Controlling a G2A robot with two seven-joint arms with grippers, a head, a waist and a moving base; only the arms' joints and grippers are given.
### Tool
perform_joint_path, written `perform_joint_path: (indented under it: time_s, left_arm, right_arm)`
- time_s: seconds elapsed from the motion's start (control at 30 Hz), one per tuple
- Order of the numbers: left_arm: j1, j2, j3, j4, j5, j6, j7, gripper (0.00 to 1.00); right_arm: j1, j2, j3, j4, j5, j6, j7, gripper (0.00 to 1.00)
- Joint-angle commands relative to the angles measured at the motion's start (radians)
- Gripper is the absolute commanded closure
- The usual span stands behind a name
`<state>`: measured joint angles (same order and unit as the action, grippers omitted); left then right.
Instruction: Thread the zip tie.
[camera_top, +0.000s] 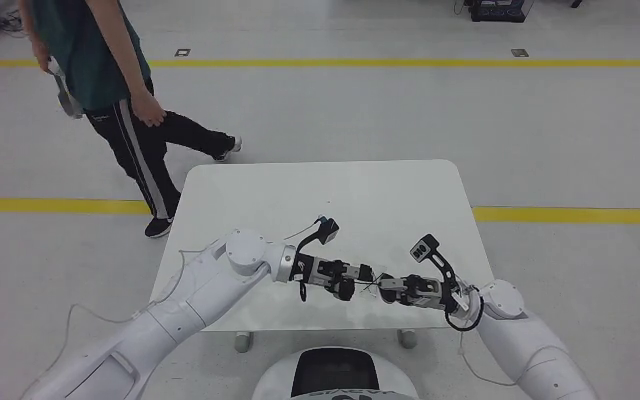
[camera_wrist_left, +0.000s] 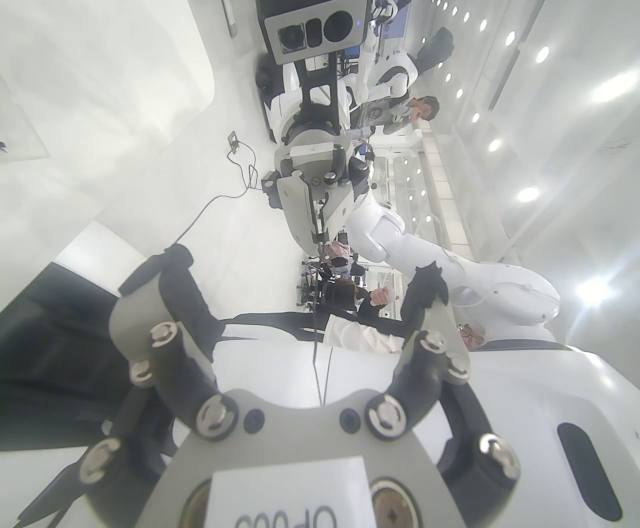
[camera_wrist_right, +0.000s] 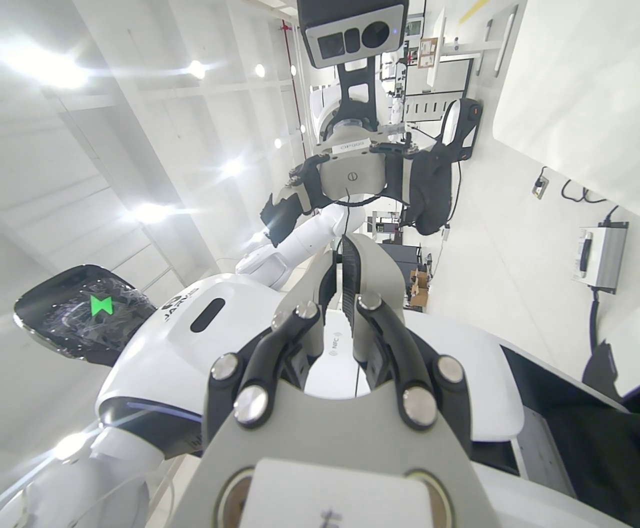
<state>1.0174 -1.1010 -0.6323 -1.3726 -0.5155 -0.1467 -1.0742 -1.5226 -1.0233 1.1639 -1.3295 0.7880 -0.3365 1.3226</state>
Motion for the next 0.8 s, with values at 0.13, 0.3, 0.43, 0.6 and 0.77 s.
perform_joint_path:
  time_s: [0.13,0.3,0.43,0.6,0.77]
  left_arm:
    - [-0.009,-0.004,0.006,0.015,-0.006,-0.006,-0.009,0.46]
    - [-0.011,-0.007,0.010,0.030,-0.011,-0.008,-0.013,0.63]
    - [-0.011,-0.008,0.011,0.033,-0.015,-0.010,-0.010,0.68]
    - [-0.008,-0.009,0.011,0.034,-0.019,-0.014,-0.006,0.73]
    - [-0.002,-0.007,0.007,0.034,-0.020,-0.014,-0.001,0.75]
  right_arm:
    - [0.011,-0.004,-0.012,0.008,-0.011,0.004,-0.004,1.00]
    - [0.015,-0.006,-0.016,0.009,-0.025,0.000,-0.023,1.00]
    - [0.014,-0.008,-0.016,0.011,-0.036,-0.002,-0.041,1.00]
    - [0.017,-0.008,-0.015,0.012,-0.050,-0.002,-0.056,1.00]
    - [0.016,-0.008,-0.004,0.009,-0.054,-0.004,-0.068,1.00]
